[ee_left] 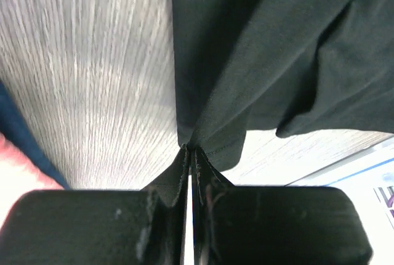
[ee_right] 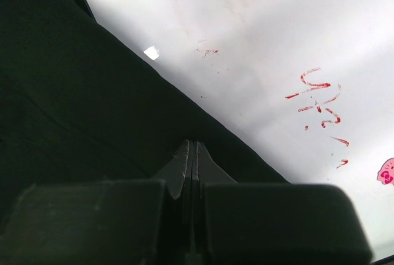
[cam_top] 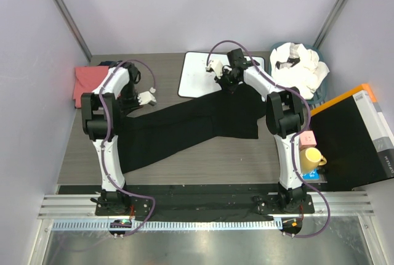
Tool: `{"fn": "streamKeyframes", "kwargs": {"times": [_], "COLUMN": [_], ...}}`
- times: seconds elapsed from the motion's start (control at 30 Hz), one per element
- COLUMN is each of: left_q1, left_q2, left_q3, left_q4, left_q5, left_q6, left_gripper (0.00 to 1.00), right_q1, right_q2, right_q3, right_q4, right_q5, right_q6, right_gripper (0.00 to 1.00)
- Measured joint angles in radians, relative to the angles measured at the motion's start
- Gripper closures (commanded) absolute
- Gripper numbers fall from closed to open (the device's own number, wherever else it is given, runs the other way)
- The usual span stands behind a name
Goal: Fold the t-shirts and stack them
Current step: Rotate the tshirt 90 degrees
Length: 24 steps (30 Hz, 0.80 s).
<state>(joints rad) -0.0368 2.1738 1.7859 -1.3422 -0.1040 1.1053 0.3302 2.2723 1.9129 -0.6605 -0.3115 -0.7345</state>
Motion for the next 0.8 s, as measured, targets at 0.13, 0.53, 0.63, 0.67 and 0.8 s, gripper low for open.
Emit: {"fn": "streamKeyframes", "kwargs": {"times": [0.13,0.53,0.63,0.67,0.8], "left_q1": [0.000,-0.003,-0.009,-0.011,-0.024], "left_q2": [-0.038,-0.097,-0.101,-0.103,-0.121], "left_q3": [-0.038,-0.167,-0.174,-0.176,-0.217], "left_q4": [0.005,0.004,0.004,0.004,0.010], "left_q5": [0.000,-0.011,-0.012,-0.013,-0.013], "left_q6": [0.013,0.096,0.112,0.117,0.141], "left_gripper": [1.00,1.00,0.99,0.98,0.98], "right_q1": [0.000,0.001,0.002,0.003,0.005], "right_q2": [0.000,0.000,0.000,0.000,0.000], "right_q3": [0.000,0.000,0.000,0.000,0.000], "right_q4": [-0.003,-0.023,-0.025,-0.026,-0.032], "right_q5": [0.000,-0.001,-0.001,-0.001,0.000], "right_q6": [-0.001,-0.020,-0.023,-0.023,-0.024], "right_gripper": [0.99,0.99,0.99,0.99,0.99]}}
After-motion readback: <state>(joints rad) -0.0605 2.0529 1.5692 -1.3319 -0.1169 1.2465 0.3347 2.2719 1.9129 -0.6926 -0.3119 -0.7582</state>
